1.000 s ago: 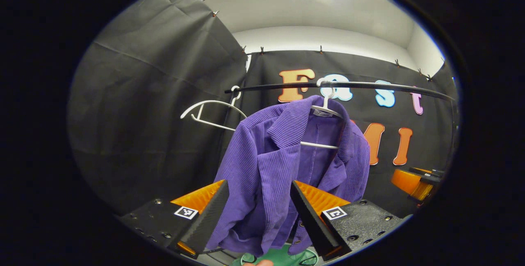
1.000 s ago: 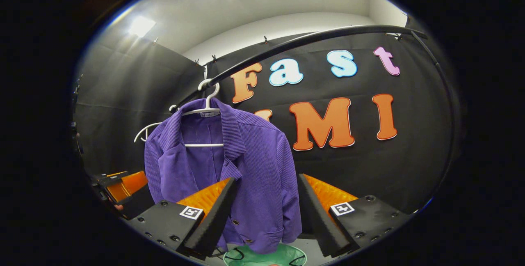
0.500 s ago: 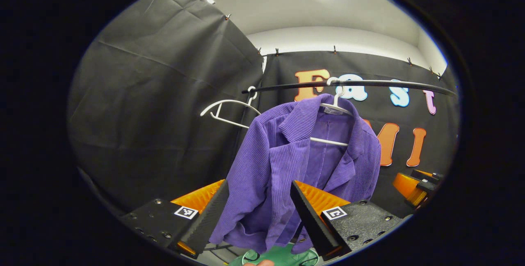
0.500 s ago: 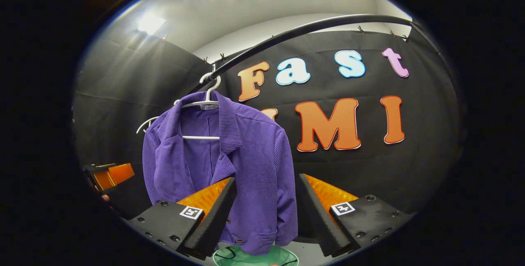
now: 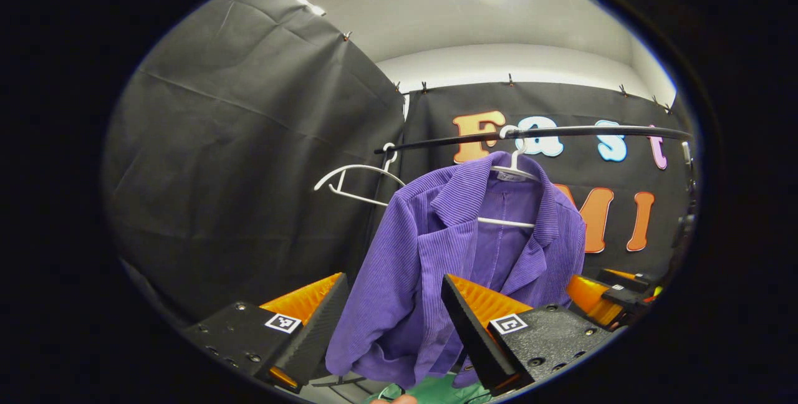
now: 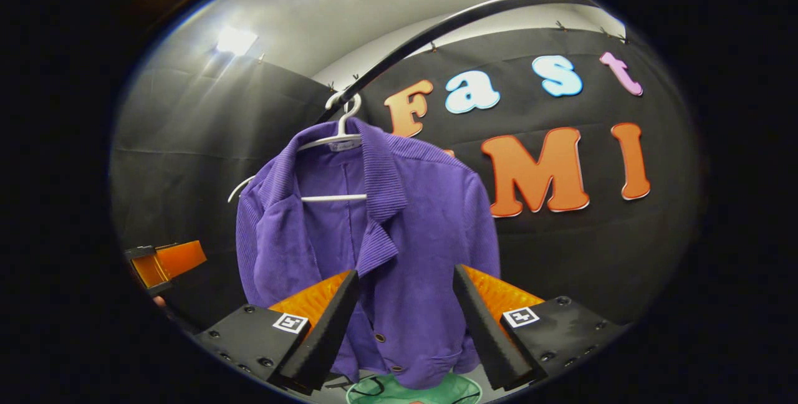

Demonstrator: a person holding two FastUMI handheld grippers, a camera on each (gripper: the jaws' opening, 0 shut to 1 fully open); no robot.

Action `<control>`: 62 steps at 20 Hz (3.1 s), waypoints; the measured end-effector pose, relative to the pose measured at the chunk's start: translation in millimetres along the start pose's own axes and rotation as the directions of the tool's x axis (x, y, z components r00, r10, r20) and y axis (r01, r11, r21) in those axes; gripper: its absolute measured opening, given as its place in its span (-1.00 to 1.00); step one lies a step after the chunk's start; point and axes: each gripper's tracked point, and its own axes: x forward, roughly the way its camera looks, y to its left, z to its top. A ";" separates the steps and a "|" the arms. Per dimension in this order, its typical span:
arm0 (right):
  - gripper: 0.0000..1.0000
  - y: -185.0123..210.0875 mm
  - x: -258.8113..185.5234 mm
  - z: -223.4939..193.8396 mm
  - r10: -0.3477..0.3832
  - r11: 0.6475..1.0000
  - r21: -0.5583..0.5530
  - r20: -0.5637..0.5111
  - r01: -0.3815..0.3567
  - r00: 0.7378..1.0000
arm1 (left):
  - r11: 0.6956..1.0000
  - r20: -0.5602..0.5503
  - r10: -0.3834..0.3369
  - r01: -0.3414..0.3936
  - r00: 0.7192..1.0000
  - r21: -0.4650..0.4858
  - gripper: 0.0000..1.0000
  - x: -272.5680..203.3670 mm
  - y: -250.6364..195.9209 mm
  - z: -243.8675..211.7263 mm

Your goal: Grasp the clothes on the hanger with both hands and then place them into the laundry hamper below.

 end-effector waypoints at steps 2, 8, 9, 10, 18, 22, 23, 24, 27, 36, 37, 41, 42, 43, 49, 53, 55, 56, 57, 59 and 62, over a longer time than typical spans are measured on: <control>0.96 8.0 22.2 -6.1 0.008 1.000 -0.009 -0.003 -0.008 1.000 | 1.000 0.005 0.004 -0.004 1.000 0.003 0.90 -3.5 1.8 1.7; 0.97 22.1 84.2 -43.9 -0.046 0.997 -0.056 -0.044 0.043 0.998 | 0.999 -0.014 0.035 -0.035 0.999 -0.008 0.90 -21.5 15.6 -0.5; 0.80 16.1 93.7 -47.2 -0.072 0.995 -0.068 -0.038 0.070 0.997 | 0.999 -0.017 0.045 -0.045 0.999 -0.002 0.83 -24.2 20.0 -0.9; 0.80 6.0 101.5 -50.2 -0.110 0.991 -0.081 -0.033 0.107 0.993 | 0.999 -0.020 0.053 -0.053 0.998 0.003 0.91 -27.1 24.2 -1.5; 0.49 -79.4 101.1 -37.0 -0.230 0.969 -0.091 -0.009 0.228 0.973 | 0.997 -0.082 0.011 -0.018 0.997 -0.073 0.83 -26.3 19.1 -18.7; -0.72 -84.0 81.9 -18.4 -0.193 0.978 -0.082 0.004 0.192 0.981 | 0.987 -0.105 -0.104 0.090 0.989 -0.134 0.90 -10.4 -17.2 -31.7; -0.84 -89.1 71.2 -10.5 -0.194 0.976 -0.094 0.021 0.195 0.981 | 0.983 -0.107 -0.130 0.113 0.986 -0.146 0.83 -4.5 -27.3 -35.3; -0.84 -89.3 61.4 -1.6 -0.188 0.975 -0.110 0.039 0.192 0.981 | 0.977 -0.112 -0.156 0.136 0.981 -0.165 0.90 3.6 -37.9 -39.3; -0.74 -83.4 28.5 28.3 -0.151 0.977 -0.135 0.092 0.163 0.984 | 0.950 -0.120 -0.226 0.191 0.967 -0.247 0.84 28.2 -71.9 -49.1; -0.84 -69.8 -34.1 89.7 -0.088 0.981 -0.155 0.185 0.117 0.979 | 0.988 -0.103 -0.141 0.133 0.985 -0.082 0.83 111.0 -100.7 -93.5; -0.84 -68.2 -38.6 91.7 -0.081 0.982 -0.153 0.187 0.111 0.979 | 0.988 -0.112 -0.144 0.137 0.983 -0.065 0.83 118.6 -106.0 -99.6; -0.84 -67.6 -48.8 94.3 -0.066 0.984 -0.149 0.195 0.096 0.979 | 0.995 -0.094 -0.085 0.089 0.992 0.044 0.90 143.3 -103.4 -113.5; -0.84 -68.0 -49.6 94.1 -0.066 0.984 -0.149 0.197 0.097 0.978 | 0.994 -0.085 -0.081 0.086 0.993 0.064 0.84 147.4 -100.0 -114.7; -0.84 -67.9 -48.5 93.5 -0.067 0.984 -0.150 0.196 0.097 0.978 | 0.992 -0.071 -0.104 0.108 0.992 0.064 0.79 149.0 -99.5 -112.2; -0.84 -70.8 -41.1 88.6 -0.086 0.981 -0.152 0.195 0.117 0.977 | 0.988 0.000 -0.122 0.121 0.993 0.092 -0.82 125.6 -64.7 -67.3; -0.84 -82.6 -45.8 98.2 -0.140 0.975 -0.135 0.239 0.175 0.961 | 0.996 0.098 -0.047 0.039 0.994 0.083 -0.82 98.2 -25.2 -9.4; -0.85 -88.9 -50.5 104.4 -0.164 0.968 -0.145 0.254 0.205 0.953 | 0.995 0.159 -0.024 0.009 0.987 0.097 -0.82 87.2 -11.3 25.7; -0.85 -91.3 -51.3 108.8 -0.173 0.964 -0.153 0.267 0.219 0.948 | 0.995 0.174 -0.017 0.000 0.985 0.101 -0.82 86.2 -3.9 39.4; -0.85 -93.2 -52.9 114.0 -0.179 0.961 -0.157 0.279 0.229 0.943 | 0.995 0.185 -0.010 -0.009 0.983 0.101 -0.82 84.0 0.7 51.0; -0.85 -97.8 -54.9 121.2 -0.197 0.956 -0.154 0.295 0.250 0.935 | 0.996 0.202 -0.008 -0.011 0.979 0.094 -0.84 82.8 7.5 72.8; -0.85 -106.3 -60.1 131.0 -0.224 0.944 -0.161 0.324 0.287 0.919 | 0.995 0.232 0.007 -0.030 0.973 0.097 -0.84 79.8 19.6 101.1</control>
